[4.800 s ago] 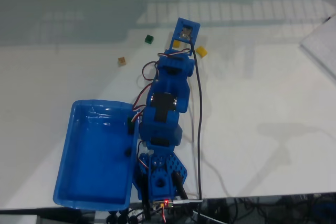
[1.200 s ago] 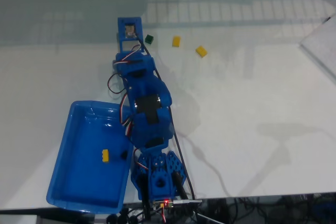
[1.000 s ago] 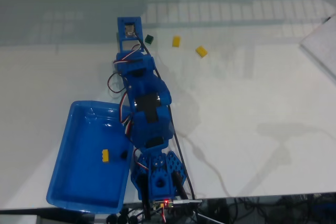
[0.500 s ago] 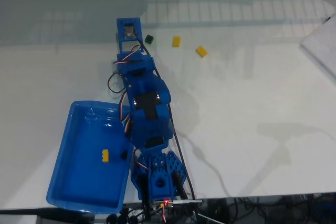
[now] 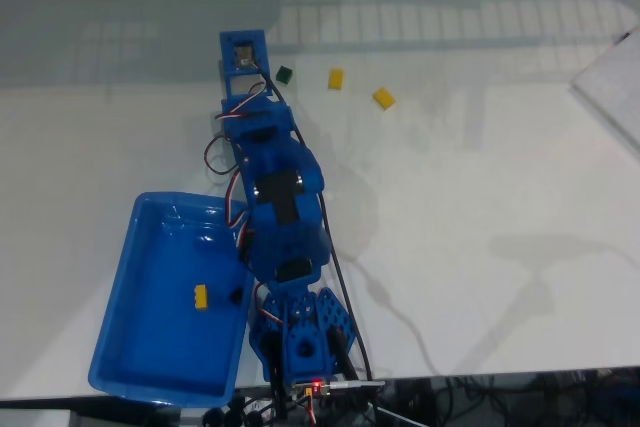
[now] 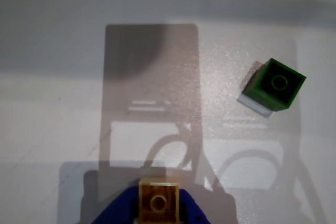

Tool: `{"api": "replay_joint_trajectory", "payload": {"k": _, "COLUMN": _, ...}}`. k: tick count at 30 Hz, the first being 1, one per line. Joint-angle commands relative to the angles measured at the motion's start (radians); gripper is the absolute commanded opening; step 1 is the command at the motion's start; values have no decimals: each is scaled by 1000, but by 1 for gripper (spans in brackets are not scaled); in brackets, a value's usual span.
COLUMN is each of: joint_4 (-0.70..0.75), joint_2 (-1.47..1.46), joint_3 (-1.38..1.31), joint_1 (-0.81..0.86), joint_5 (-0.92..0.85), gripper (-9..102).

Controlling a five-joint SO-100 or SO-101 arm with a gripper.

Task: Pick up all the lego then put into the bin

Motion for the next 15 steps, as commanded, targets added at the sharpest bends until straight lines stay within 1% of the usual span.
{"api": "replay_joint_trajectory", "payload": {"k": 1, "joint_4": -17, "joint_2": 0, "joint_3": -51, "joint_1": -14, "joint_5": -12, "gripper": 0}}
{"api": "replay_joint_trajectory", "payload": {"k": 5, "joint_4": -17, "joint_2": 2, "joint_3": -51, "joint_1": -14, "joint_5": -9, "gripper": 0}}
{"api": "replay_joint_trajectory", "payload": {"k": 8, "joint_4": -15, "joint_2": 61, "joint_3": -37, "joint_1": -12, "joint_5": 38, "gripper": 0}}
{"api": "replay_joint_trajectory", "payload": {"k": 10, "joint_4": -8, "joint_2": 161, "joint_3": -9, "joint_1": -14, "joint_5": 94, "gripper": 0}}
{"api": "replay_joint_trajectory", "payload": {"k": 13, "joint_4": 5, "joint_2": 391, "joint_3": 66, "joint_1": -37, "joint_5": 167, "gripper": 0}}
{"api": "replay_joint_trajectory", "payload": {"k": 15, "joint_4": 115, "joint_2": 571, "joint_3": 77, "joint_1": -69, "joint_5": 204, "gripper": 0}}
